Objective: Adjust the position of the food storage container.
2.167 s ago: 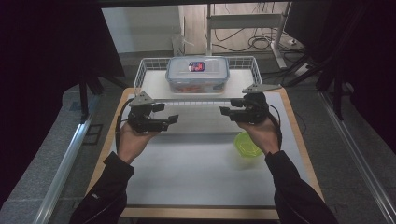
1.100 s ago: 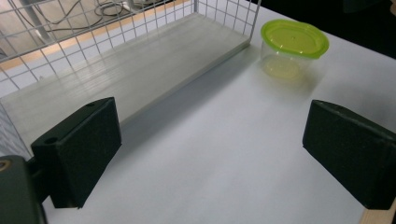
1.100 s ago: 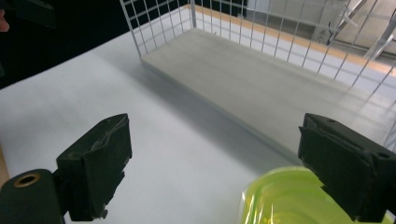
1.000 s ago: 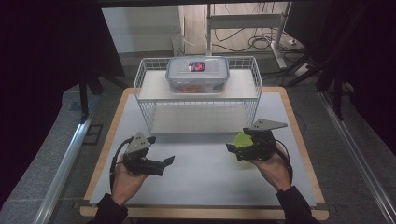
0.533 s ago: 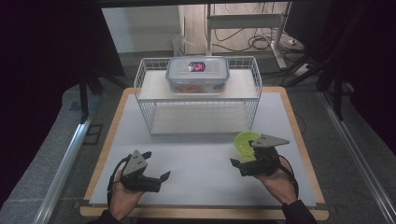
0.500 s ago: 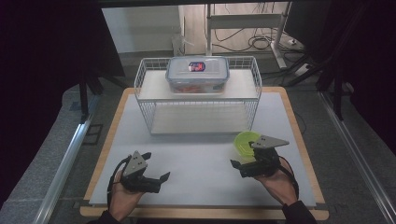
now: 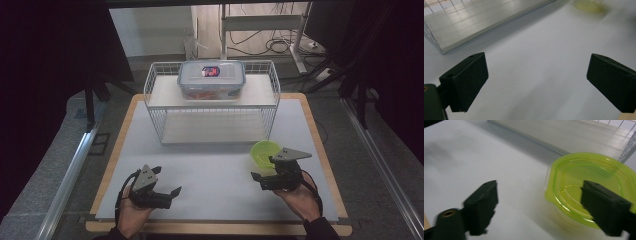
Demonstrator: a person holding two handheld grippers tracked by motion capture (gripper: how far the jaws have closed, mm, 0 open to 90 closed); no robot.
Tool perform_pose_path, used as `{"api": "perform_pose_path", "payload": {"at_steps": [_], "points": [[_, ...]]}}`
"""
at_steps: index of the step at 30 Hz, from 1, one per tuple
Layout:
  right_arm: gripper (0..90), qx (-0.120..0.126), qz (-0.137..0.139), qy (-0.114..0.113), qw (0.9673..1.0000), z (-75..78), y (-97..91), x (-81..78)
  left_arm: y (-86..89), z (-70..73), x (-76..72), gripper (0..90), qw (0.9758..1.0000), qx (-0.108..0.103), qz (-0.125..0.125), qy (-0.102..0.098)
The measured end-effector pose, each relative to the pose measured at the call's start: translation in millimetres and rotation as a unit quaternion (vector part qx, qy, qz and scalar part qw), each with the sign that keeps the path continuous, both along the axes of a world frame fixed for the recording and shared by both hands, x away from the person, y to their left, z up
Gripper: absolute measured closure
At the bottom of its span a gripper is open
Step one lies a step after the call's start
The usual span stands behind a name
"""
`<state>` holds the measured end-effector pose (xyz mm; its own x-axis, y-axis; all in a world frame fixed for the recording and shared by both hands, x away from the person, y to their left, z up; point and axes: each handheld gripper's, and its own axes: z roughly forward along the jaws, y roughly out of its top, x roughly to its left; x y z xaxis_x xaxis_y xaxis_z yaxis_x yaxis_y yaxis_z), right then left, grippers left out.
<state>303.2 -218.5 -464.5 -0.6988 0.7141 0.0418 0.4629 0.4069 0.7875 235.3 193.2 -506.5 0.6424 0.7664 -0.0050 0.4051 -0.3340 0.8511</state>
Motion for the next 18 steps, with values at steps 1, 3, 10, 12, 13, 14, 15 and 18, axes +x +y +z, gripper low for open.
{"api": "perform_pose_path", "payload": {"at_steps": [1,3,10,12,13,14,15,18], "points": [[19.3,0.002,-0.003,0.003,1.0,0.6,-1.1,0.5,0.1,-0.4,0.0,3.5,1.0,0.002,0.001,-0.001],[26.0,0.006,-0.01,0.009,0.9999,2.9,-4.0,1.6,-0.1,-1.0,0.1,3.7,1.0,0.006,0.002,-0.003],[63.6,0.008,-0.024,0.007,0.9996,11.4,-15.1,13.5,-2.1,-1.4,0.3,4.0,0.9999,0.012,0.002,-0.004],[74.8,0.004,-0.03,0.0,0.9996,12.5,-19.5,19.3,-2.6,-1.3,0.3,4.1,0.9999,0.012,0.002,-0.004],[83.4,0.003,-0.039,-0.004,0.9992,13.3,-24.9,25.2,-2.7,-1.4,0.4,4.1,0.9999,0.013,0.002,-0.004],[83.4,0.003,-0.039,-0.004,0.9992,13.3,-24.9,25.2,-2.8,-1.6,0.4,4.1,0.9999,0.012,0.001,-0.002],[89.3,0.001,-0.055,-0.009,0.9984,14.5,-32.8,33.7,-2.8,-2.0,0.6,4.3,0.9999,0.013,0.001,-0.002],[89.5,0.002,-0.079,-0.004,0.9969,12.4,-41.3,46.1,-2.3,-2.3,0.9,4.4,0.9999,0.011,0.001,0.0]]}}
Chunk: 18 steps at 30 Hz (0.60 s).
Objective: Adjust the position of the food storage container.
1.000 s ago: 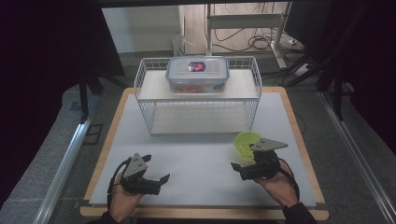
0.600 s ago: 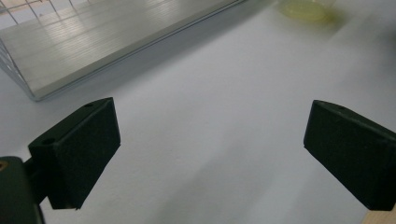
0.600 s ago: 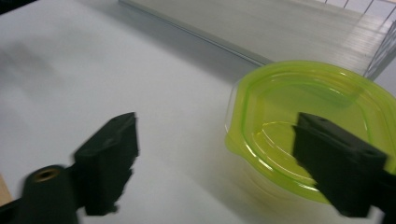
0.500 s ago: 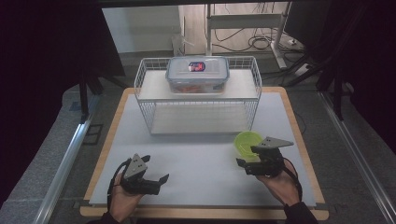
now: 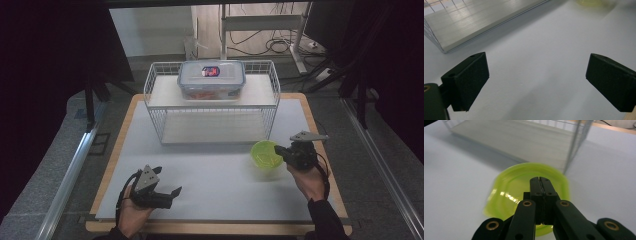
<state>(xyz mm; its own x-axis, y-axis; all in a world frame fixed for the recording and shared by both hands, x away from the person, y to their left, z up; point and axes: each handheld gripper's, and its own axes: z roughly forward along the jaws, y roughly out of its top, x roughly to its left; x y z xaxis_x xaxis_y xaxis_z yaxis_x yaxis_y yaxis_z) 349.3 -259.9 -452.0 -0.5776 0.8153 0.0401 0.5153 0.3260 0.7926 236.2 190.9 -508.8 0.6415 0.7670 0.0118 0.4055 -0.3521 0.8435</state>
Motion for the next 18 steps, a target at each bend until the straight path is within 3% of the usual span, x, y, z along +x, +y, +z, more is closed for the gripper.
{"api": "perform_pose_path", "payload": {"at_steps": [10,18], "points": [[89.5,-0.023,-0.059,0.008,0.998,-9.0,-15.9,32.1,0.2,-1.8,1.4,4.8,1.0,0.001,0.0,0.005],[89.5,-0.028,-0.057,0.031,0.9975,-22.8,-19.9,39.4,0.9,-3.5,2.3,5.1,1.0,-0.001,0.0,0.009]]}}
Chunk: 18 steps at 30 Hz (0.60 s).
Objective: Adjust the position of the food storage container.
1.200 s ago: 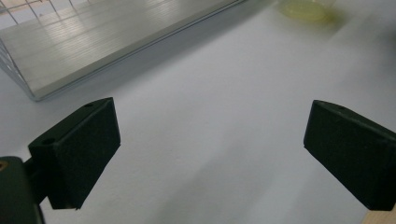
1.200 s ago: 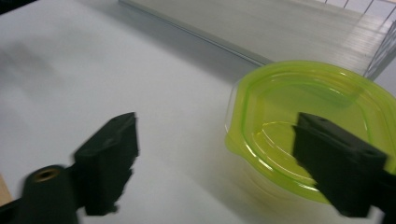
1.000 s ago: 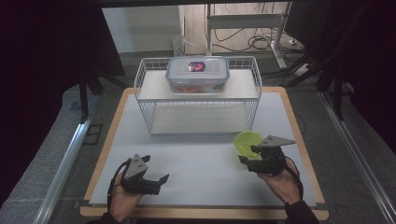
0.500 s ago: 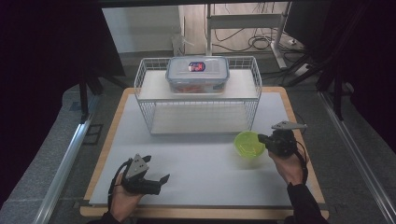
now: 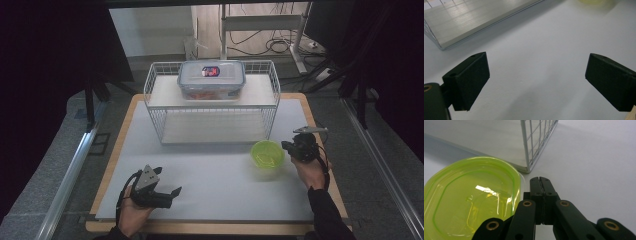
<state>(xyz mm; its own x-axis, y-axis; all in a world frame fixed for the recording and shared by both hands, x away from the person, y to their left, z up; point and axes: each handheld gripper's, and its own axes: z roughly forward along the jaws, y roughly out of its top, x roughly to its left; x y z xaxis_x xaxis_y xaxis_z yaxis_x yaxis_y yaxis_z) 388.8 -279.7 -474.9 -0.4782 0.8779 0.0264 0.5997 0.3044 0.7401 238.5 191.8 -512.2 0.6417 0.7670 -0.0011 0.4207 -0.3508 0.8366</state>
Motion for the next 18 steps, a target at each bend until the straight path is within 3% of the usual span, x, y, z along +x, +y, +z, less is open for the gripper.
{"api": "perform_pose_path", "payload": {"at_steps": [12,18], "points": [[89.5,-0.019,0.024,0.011,0.9995,-3.4,11.9,-8.8,-1.2,-1.3,0.1,5.2,1.0,0.002,-0.003,0.003],[89.5,-0.014,0.034,0.018,0.9992,-4.7,18.0,-15.2,-1.8,-1.7,0.1,5.3,1.0,0.004,-0.004,0.004]]}}
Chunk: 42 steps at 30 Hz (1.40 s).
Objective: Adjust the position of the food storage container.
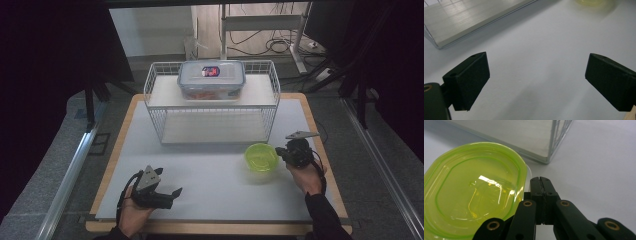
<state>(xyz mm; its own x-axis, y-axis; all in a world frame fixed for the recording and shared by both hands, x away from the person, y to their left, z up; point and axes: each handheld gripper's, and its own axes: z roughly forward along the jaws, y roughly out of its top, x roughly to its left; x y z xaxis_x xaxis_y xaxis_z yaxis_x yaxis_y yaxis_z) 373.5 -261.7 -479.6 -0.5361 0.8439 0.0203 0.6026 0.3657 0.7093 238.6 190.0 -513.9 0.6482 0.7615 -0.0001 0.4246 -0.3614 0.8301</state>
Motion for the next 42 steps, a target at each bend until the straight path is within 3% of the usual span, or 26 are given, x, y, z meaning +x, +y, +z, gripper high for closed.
{"api": "perform_pose_path", "payload": {"at_steps": [12,20,24,30,42], "points": [[89.5,0.005,0.027,0.01,0.9996,-1.1,14.6,-14.2,-0.5,0.0,-0.1,5.4,1.0,0.0,-0.001,0.003],[89.4,-0.01,0.067,0.023,0.9974,-6.1,38.0,-23.2,-0.9,-0.1,-0.2,5.4,1.0,0.001,-0.003,0.005],[89.4,-0.013,0.074,0.022,0.9969,-6.2,45.6,-24.5,-1.1,0.0,-0.3,5.4,1.0,0.0,-0.003,0.005],[89.4,-0.015,0.062,0.031,0.9975,-10.1,37.8,-20.2,-1.3,-0.1,-0.2,5.5,1.0,0.001,-0.004,0.006],[89.4,0.008,0.033,0.011,0.9994,-5.3,25.4,-3.0,-2.2,-0.8,0.3,5.5,0.9999,0.003,-0.005,0.008]]}}
